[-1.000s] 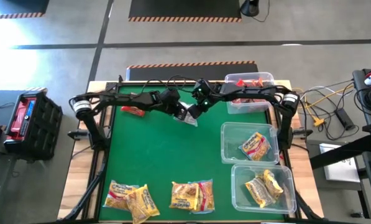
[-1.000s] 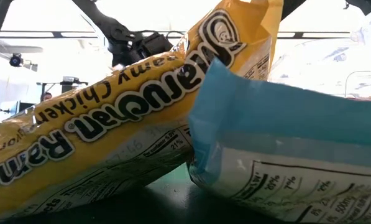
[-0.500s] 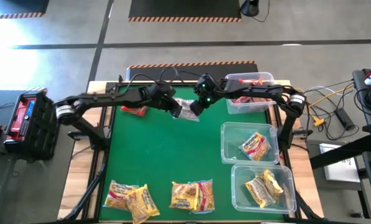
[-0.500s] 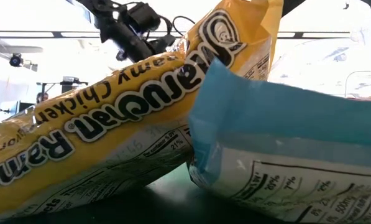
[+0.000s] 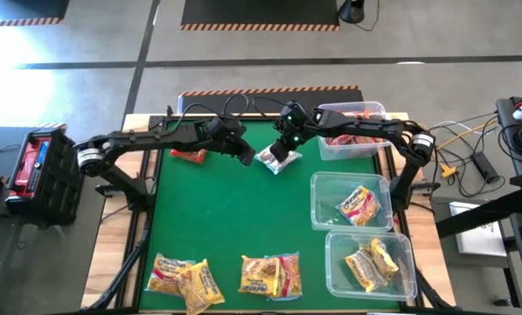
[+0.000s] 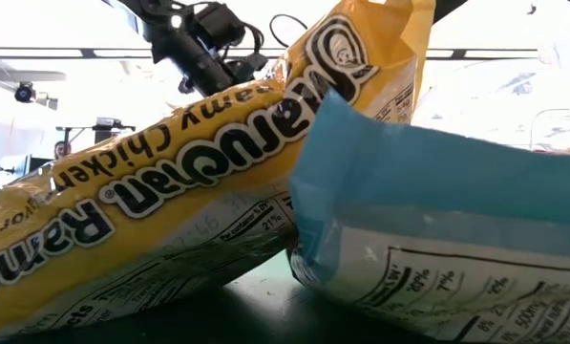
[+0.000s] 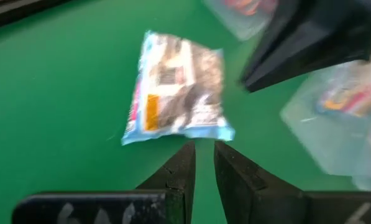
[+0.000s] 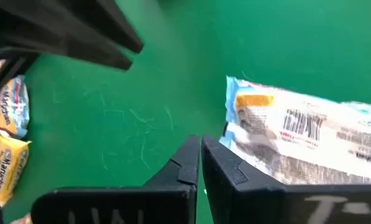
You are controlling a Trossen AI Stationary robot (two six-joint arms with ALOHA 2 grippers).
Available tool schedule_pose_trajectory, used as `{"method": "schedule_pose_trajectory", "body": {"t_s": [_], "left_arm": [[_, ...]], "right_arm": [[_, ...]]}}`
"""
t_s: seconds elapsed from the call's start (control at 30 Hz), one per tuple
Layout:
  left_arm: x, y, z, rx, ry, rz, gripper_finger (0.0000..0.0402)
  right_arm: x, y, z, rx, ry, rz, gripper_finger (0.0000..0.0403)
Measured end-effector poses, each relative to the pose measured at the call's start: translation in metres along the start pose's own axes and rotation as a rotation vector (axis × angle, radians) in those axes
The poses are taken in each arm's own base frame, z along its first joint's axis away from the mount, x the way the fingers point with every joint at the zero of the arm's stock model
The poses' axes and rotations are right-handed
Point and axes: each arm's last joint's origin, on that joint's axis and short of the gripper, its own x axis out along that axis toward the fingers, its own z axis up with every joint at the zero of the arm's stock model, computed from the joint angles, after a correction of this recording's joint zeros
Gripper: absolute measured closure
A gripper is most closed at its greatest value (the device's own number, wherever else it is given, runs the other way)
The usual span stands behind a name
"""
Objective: Sort Maruchan noodles
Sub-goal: Put the top middle noodle pack into the middle transparent bin, then put the top middle blue noodle pack into the middle transparent bin
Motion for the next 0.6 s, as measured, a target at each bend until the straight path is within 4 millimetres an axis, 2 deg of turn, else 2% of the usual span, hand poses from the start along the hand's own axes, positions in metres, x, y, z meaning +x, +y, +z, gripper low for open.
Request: {"method": "schedule_pose_trajectory", "body": {"t_s": [0.13, 0.23, 0.43, 0.6], "left_arm": [[0.023, 0.003, -0.003, -0.046, 0.009, 0.006, 0.0359], [0.045, 0.001, -0.003, -0.070, -0.009, -0.067, 0.0359], [0.082, 0.007, -0.006, -0.151, -0.047, -0.106, 0.0359], [0.103, 0.009, -0.005, -0.230, -0.069, -0.118, 0.0359]], "right_arm": [[0.000, -0.010, -0.002, 0.014, 0.040, -0.026, 0.0393], [0.001, -0.021, -0.008, 0.040, 0.104, -0.058, 0.0382], [0.000, -0.034, -0.016, 0.110, 0.191, -0.104, 0.0326], [0.000, -0.036, -0.015, 0.266, 0.146, -0.208, 0.0280]]}}
